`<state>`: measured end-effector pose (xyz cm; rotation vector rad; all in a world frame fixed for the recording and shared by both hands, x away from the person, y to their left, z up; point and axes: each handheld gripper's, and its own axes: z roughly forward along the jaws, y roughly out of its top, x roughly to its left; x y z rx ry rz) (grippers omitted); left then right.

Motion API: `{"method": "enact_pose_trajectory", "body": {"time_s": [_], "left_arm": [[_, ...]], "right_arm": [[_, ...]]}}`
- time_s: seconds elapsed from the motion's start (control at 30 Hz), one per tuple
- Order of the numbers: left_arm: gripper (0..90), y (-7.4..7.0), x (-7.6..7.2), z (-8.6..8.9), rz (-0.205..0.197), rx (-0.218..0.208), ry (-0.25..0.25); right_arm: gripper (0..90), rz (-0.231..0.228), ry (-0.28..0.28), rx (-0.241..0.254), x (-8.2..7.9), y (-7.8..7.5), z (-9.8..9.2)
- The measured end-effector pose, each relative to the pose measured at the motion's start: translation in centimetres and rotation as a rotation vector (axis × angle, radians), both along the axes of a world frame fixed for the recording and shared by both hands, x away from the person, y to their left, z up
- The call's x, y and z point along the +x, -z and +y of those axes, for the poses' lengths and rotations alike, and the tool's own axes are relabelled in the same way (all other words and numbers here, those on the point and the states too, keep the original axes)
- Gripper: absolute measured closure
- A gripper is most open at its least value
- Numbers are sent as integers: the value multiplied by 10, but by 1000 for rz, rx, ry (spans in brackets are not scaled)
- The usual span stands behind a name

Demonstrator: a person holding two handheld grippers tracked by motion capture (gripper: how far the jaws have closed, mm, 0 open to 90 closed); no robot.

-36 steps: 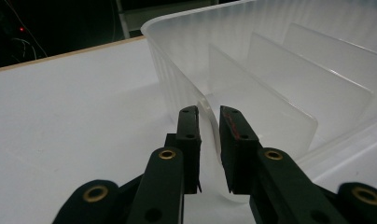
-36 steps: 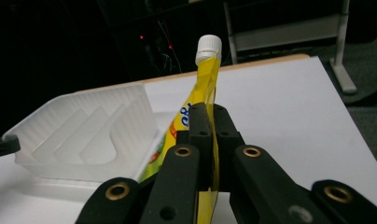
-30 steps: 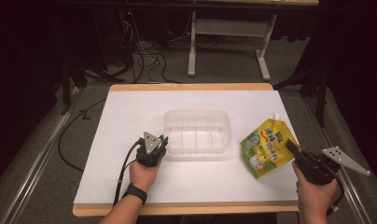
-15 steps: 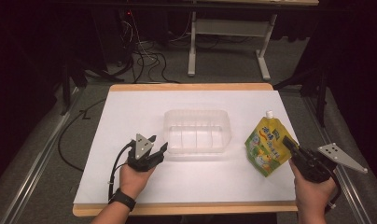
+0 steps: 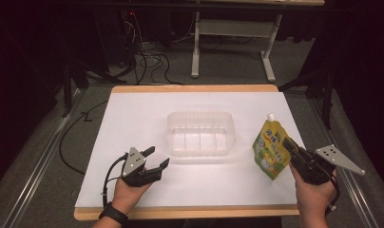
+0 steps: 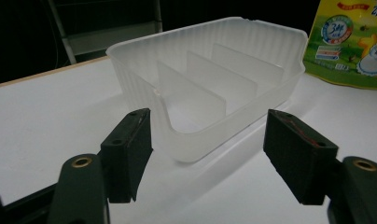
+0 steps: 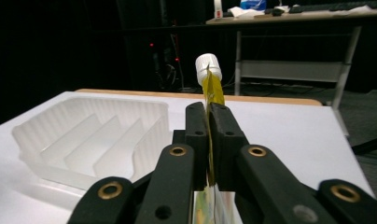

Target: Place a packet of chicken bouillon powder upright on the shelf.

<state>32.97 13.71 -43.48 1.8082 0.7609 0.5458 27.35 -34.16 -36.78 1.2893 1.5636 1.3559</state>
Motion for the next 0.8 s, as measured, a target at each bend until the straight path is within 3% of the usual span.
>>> {"method": "enact_pose_trajectory", "body": {"time_s": [0.47, 0.7, 0.8], "left_arm": [[305, 1, 0, 0, 4, -5, 15], [306, 0, 0, 0, 5, -4, 25], [306, 0, -1, 1, 8, -6, 26]], "right_arm": [[687, 70, -41, 11, 1, 20, 0], [765, 127, -55, 12, 5, 35, 0], [868, 131, -43, -2, 6, 37, 0]]}}
